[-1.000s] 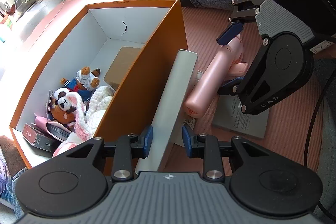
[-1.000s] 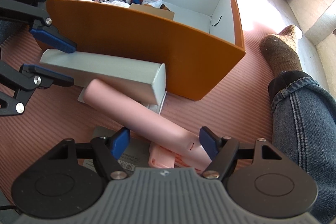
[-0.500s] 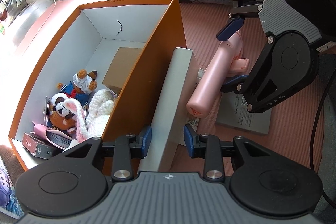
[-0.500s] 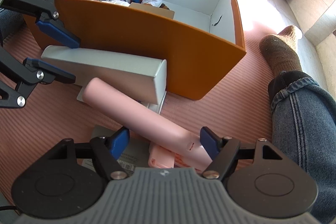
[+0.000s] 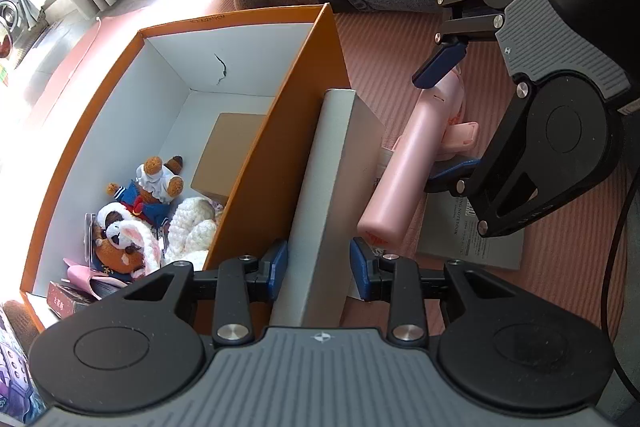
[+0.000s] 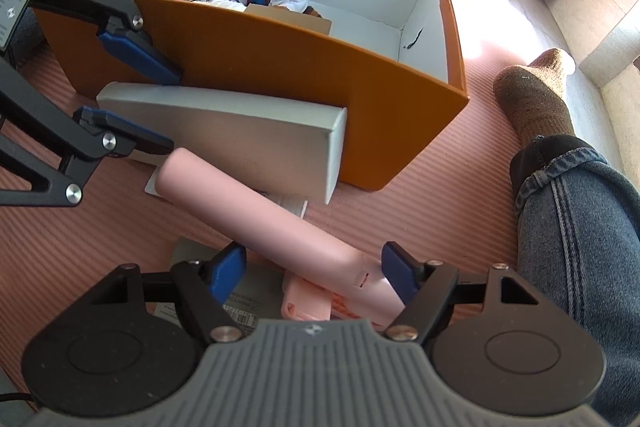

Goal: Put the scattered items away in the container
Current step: 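Tighten the right tool on the selfie stick while the left tool holds the white box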

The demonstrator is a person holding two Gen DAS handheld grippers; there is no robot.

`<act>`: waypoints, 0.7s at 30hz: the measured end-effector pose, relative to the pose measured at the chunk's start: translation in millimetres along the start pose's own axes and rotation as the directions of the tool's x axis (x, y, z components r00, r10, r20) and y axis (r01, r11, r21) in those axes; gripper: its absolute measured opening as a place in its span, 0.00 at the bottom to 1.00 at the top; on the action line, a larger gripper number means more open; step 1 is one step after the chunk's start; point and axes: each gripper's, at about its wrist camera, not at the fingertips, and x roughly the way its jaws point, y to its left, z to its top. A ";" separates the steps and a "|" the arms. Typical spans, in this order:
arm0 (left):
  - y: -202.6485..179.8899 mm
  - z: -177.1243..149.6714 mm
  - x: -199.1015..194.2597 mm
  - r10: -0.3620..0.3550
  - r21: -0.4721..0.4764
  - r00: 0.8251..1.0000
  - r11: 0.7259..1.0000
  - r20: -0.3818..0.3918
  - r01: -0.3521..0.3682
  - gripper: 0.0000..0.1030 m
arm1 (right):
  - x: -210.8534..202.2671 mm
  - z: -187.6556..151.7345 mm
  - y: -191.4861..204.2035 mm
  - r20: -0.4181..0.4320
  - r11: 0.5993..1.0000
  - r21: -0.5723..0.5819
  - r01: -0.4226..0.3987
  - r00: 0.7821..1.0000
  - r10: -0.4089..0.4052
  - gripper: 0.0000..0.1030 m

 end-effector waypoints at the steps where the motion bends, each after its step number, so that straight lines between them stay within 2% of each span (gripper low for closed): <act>1: 0.8 -1.4 -1.7 -0.012 -0.008 1.000 1.000 0.003 0.012 0.36 | -3.4 0.0 -1.6 0.008 1.000 0.001 -0.013 1.000 0.013 0.74; 3: 0.0 -4.7 -5.7 -0.029 -0.026 0.999 0.999 0.014 0.029 0.34 | -10.8 0.9 -4.9 0.028 0.999 0.007 -0.039 0.999 0.039 0.74; 6: -4.5 -7.1 -7.4 -0.016 -0.042 1.000 0.999 0.027 0.017 0.34 | -22.4 3.0 -10.9 0.072 0.996 0.026 -0.084 0.994 0.082 0.70; 14: -12.2 -12.6 -13.2 -0.004 -0.078 0.998 0.997 0.055 0.009 0.33 | -35.7 7.1 -22.3 0.135 0.997 0.031 -0.077 0.988 0.072 0.55; 21: -18.1 -10.9 -10.3 0.028 -0.058 0.998 0.998 0.048 -0.025 0.33 | -27.9 7.2 -17.5 0.129 0.997 0.005 -0.073 0.989 0.071 0.50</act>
